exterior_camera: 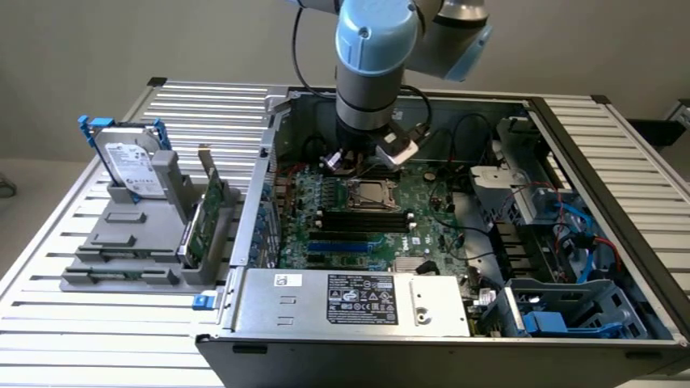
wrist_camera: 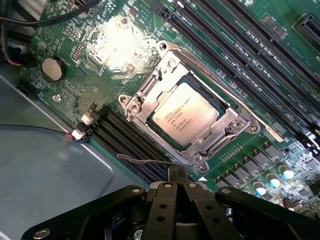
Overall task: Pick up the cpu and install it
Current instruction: 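Install the first cpu locking lever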
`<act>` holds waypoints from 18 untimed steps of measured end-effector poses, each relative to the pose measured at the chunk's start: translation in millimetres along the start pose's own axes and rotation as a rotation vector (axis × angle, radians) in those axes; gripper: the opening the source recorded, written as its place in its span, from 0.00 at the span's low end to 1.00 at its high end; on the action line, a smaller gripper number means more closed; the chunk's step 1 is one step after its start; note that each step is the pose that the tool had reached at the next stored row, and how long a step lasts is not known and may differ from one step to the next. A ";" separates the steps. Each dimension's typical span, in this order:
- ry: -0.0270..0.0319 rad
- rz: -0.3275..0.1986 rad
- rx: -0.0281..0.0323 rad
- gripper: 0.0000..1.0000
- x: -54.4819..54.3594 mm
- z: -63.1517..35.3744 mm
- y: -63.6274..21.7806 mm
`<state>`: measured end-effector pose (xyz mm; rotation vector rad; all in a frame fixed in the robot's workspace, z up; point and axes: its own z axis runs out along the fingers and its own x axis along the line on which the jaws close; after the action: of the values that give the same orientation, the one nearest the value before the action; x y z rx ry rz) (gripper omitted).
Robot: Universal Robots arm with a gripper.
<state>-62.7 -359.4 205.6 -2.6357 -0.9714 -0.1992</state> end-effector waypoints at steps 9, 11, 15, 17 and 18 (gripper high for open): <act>0.0654 -0.051 -0.0537 0.11 0.4 0.8 -0.5; 0.0708 -0.060 -0.0578 0.11 0.6 0.9 -0.6; 0.0723 -0.062 -0.0569 0.11 0.4 1.0 -0.7; 0.0731 -0.061 -0.0557 0.11 0.3 1.1 -0.7; 0.0731 -0.061 -0.0546 0.11 0.3 1.1 -0.7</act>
<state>-63.0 -358.4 204.8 -2.6296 -1.0365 -0.3386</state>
